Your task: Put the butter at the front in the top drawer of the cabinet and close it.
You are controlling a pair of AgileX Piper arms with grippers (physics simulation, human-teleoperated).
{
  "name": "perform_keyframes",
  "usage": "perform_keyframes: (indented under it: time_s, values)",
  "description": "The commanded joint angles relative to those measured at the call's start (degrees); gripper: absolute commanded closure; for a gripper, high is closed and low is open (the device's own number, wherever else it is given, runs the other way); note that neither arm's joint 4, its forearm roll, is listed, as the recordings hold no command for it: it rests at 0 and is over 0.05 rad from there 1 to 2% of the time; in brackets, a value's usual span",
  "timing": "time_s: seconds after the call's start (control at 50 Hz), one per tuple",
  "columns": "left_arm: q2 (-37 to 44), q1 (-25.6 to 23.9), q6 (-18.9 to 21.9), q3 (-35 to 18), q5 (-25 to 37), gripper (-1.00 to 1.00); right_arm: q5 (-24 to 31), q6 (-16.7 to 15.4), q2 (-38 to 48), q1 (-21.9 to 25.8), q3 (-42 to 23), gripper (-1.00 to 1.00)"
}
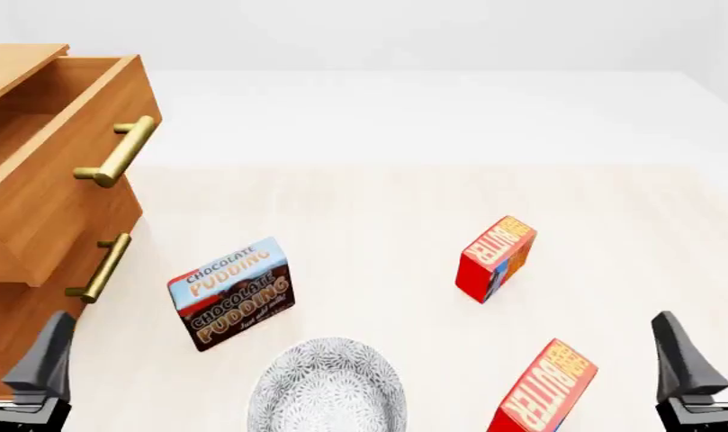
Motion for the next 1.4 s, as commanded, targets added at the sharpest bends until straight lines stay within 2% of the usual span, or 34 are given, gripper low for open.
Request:
perform_keyframes:
  time_s: [0.02, 0.22, 0.24, 0.26, 0.3, 0.34, 0.38, 0.52, 0.56, 0.6, 0.64, 0.66, 0.74, 0.8, 0.84, 0.86, 0.88, 0.9, 0.92, 0.94, 0.98, 1.0, 1.02, 1.04, 1.08, 1.1, 1.18, 1.24, 1.34, 1.4]
  values:
    - [0.7, 0.0, 0.0, -0.2, -0.3, -1.0, -0.1, 0.0, 0.4, 0.0, -0.2, -1.0]
    - [1.6, 0.0, 0.0, -0.2, -1.2, -1.0, -0.8, 0.0, 1.1, 0.0, -0.2, -1.0]
    - [22.7, 7.1, -2.0, -15.2, -22.8, -1.0, -1.6, -0.1, 2.0, 0.0, -0.3, -1.0]
    - [1.6, 0.0, 0.0, -0.2, -1.2, -1.0, -1.0, -0.1, 1.4, 0.0, -0.2, -1.0]
    - [0.0, 1.5, -1.2, -0.4, -0.3, -1.0, -1.0, -0.1, 1.3, 0.0, -0.2, -1.0]
    - [-0.2, 0.8, -2.2, -0.9, -0.4, -1.0, -1.0, -0.1, 1.4, 0.0, -0.2, -1.0]
    - [0.1, 1.7, -0.3, -1.8, 1.7, -1.0, -1.1, -0.1, 1.4, 0.0, -0.2, -1.0]
    - [-0.2, 2.3, -0.3, -1.3, 2.2, -1.0, -0.8, 0.0, 1.1, 0.0, -0.2, -1.0]
    - [-0.2, 2.1, -0.2, -3.0, 2.9, -1.0, -0.6, 0.0, 0.9, 0.0, -0.2, -1.0]
    - [-0.2, 3.7, 1.2, -5.6, 6.8, -1.0, -0.6, 0.0, 0.9, 0.0, -0.2, -1.0]
    - [-0.2, 3.1, 0.7, -6.7, 7.5, -1.0, -0.6, 0.0, 0.9, 0.0, -0.2, -1.0]
    - [0.1, 5.4, -0.4, -8.6, 11.7, -1.0, -0.6, 0.0, 0.9, 0.0, -0.2, -1.0]
    - [0.2, 7.5, -0.6, -13.2, 18.9, -1.0, -0.6, 0.0, 0.9, 0.0, -0.2, -1.0]
    - [-0.2, 4.6, -2.3, -17.5, 20.8, -1.0, -0.6, 0.0, 0.9, 0.0, -0.2, -1.0]
    - [-0.2, 4.6, -2.3, -17.5, 20.8, -1.0, -0.6, 0.0, 0.9, 0.0, -0.2, -1.0]
    - [-0.1, 4.7, -1.0, -21.3, 26.0, -1.0, -0.6, 0.0, 0.9, 0.0, -0.2, -1.0]
    - [-0.1, 4.7, -1.0, -21.3, 26.1, -1.0, -0.6, 0.0, 0.9, 0.0, -0.2, -1.0]
    - [-0.2, 3.7, -1.1, -24.3, 28.8, -1.0, -0.6, 0.0, 0.9, 0.0, -0.2, -1.0]
    - [-0.2, 3.7, -1.1, -24.3, 28.9, -1.0, -0.6, 0.0, 0.9, 0.0, -0.2, -1.0]
    - [0.9, 2.6, 1.5, -26.1, 30.3, -1.0, -0.6, 0.0, 0.9, 0.0, -0.2, -1.0]
    - [0.8, 2.6, 1.5, -26.1, 30.4, -1.0, -0.6, 0.0, 0.9, 0.0, -0.2, -1.0]
    - [1.8, 3.6, 1.2, -27.7, 31.2, -1.0, -0.6, 0.0, 0.9, 0.0, -0.2, -1.0]
    - [3.4, 1.9, 4.1, -31.5, 33.0, -1.0, -0.6, 0.0, 0.9, 0.0, -0.2, -1.0]
    - [4.5, 0.4, 4.6, -32.3, 32.9, -1.0, -0.6, 0.0, 0.9, 0.0, -0.2, -1.0]
    - [5.4, 1.0, 4.4, -33.1, 33.2, -1.0, -0.6, 0.0, 0.9, 0.0, -0.2, -1.0]
    - [7.4, 1.7, 5.8, -35.4, 33.9, -1.0, -0.6, 0.0, 0.9, 0.0, -0.2, -1.0]
    - [10.3, -0.3, 5.3, -39.0, 35.2, -1.0, -0.6, 0.0, 0.9, 0.0, -0.2, -1.0]
    - [13.2, 0.0, 6.2, -41.3, 36.5, -1.0, -0.6, 0.0, 0.9, 0.0, -0.2, -1.0]
    - [15.7, -0.2, 5.3, -44.3, 37.5, -1.0, -0.6, 0.0, 0.9, 0.0, -0.2, -1.0]
    - [19.9, 0.3, 4.5, -47.2, 38.5, -1.0, -0.6, 0.0, 0.9, 0.0, -0.2, -1.0]
